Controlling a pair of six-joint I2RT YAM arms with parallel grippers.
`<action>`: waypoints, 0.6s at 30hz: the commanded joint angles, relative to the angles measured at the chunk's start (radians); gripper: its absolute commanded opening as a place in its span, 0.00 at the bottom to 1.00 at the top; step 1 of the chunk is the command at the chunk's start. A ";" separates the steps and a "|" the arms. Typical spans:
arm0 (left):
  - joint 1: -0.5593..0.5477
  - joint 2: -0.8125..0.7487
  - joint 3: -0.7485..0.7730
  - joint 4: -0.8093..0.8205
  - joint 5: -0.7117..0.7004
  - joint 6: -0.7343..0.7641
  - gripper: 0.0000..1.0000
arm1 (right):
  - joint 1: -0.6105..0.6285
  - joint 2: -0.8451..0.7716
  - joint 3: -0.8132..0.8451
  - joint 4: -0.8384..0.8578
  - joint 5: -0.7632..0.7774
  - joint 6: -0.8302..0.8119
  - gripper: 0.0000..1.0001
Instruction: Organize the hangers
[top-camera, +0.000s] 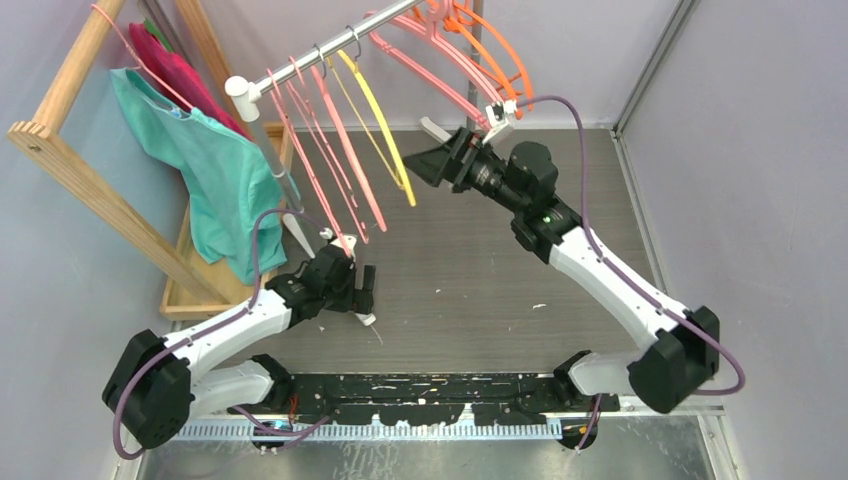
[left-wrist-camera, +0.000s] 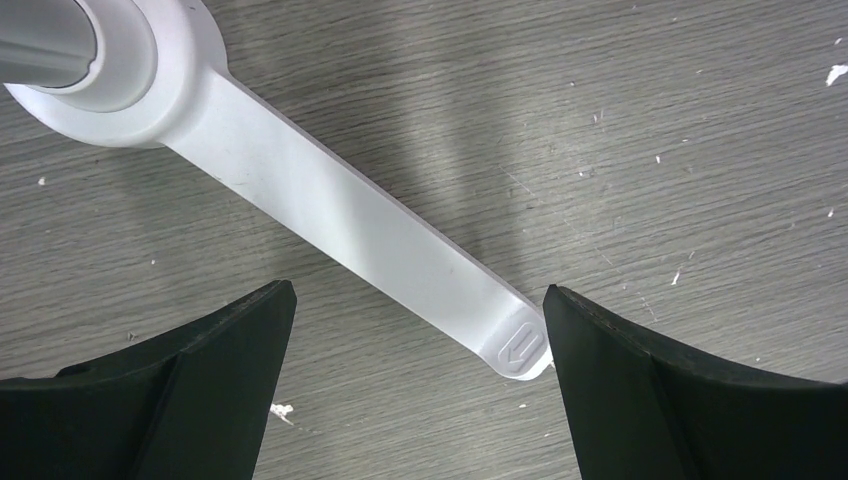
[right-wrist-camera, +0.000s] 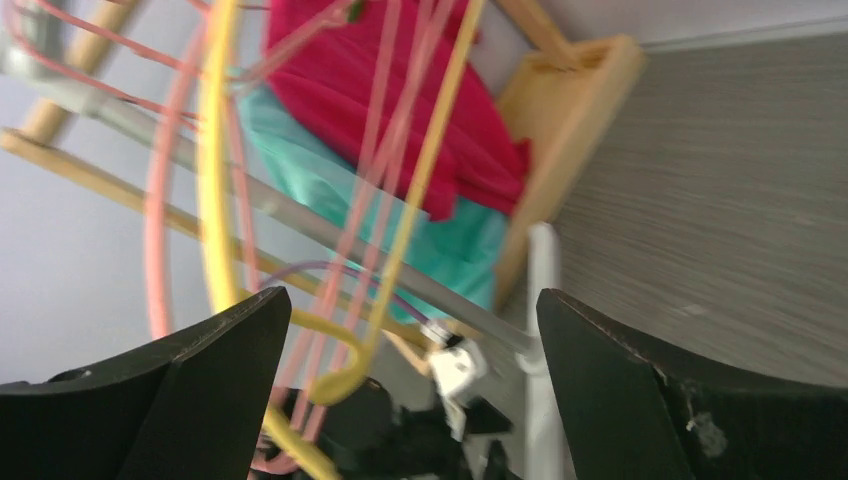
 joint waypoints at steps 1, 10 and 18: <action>-0.005 0.027 0.007 0.042 -0.006 -0.007 0.98 | 0.007 -0.123 -0.129 -0.194 0.242 -0.295 1.00; -0.005 0.075 0.021 0.072 0.029 -0.012 0.98 | 0.008 -0.268 -0.530 -0.171 0.538 -0.510 1.00; -0.005 0.070 0.012 0.087 0.050 -0.010 0.98 | 0.009 -0.356 -0.666 -0.140 0.669 -0.534 1.00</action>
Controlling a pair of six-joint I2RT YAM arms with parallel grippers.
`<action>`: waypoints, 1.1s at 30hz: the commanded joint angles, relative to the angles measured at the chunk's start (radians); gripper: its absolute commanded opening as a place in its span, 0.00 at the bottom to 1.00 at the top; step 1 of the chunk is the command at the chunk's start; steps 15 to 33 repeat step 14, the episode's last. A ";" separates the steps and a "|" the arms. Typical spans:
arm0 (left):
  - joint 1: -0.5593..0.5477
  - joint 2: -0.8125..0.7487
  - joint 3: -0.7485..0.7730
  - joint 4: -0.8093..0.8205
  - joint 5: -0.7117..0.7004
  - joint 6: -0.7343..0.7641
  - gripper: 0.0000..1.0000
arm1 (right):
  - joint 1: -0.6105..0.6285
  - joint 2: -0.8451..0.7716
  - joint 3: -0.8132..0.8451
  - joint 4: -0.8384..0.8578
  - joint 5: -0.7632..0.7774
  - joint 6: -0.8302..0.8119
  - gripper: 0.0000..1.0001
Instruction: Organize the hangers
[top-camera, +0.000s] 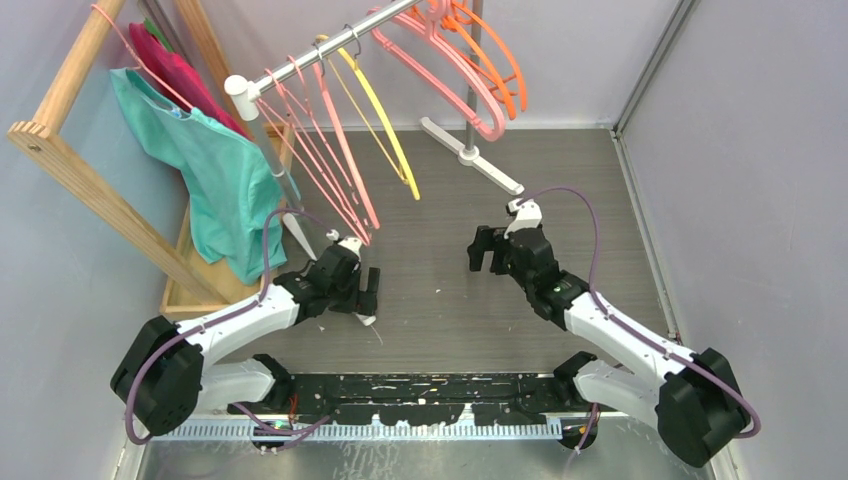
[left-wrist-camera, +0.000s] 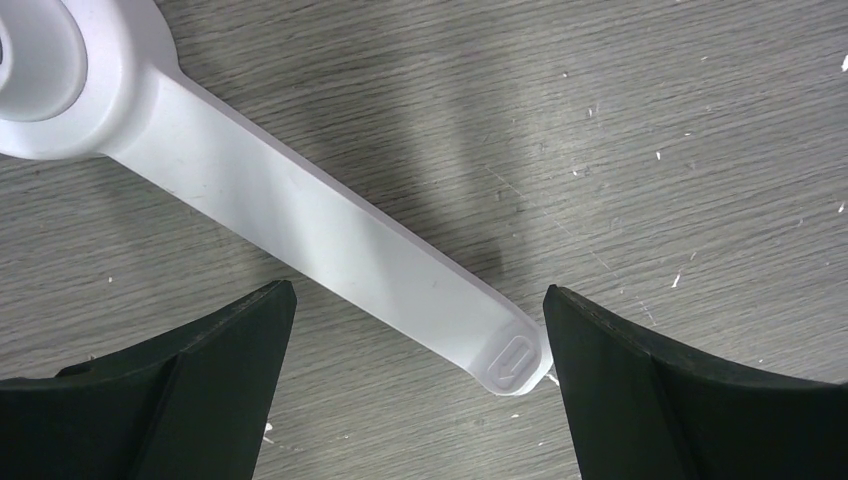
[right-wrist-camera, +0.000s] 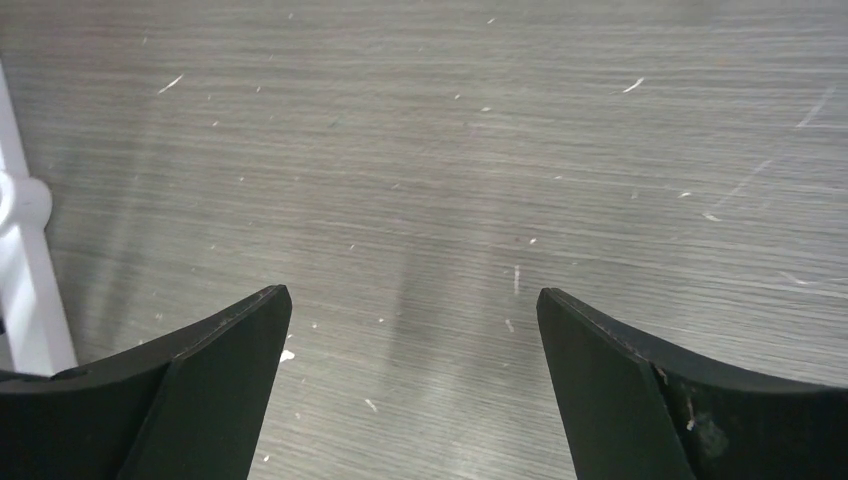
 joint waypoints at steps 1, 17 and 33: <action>-0.003 -0.016 0.011 0.051 0.021 -0.007 0.98 | 0.006 -0.061 -0.015 0.079 0.133 -0.031 1.00; -0.003 -0.051 0.010 0.052 0.016 -0.004 0.98 | 0.006 -0.072 0.020 -0.041 0.318 0.025 1.00; -0.003 -0.051 0.010 0.052 0.016 -0.004 0.98 | 0.006 -0.072 0.020 -0.041 0.318 0.025 1.00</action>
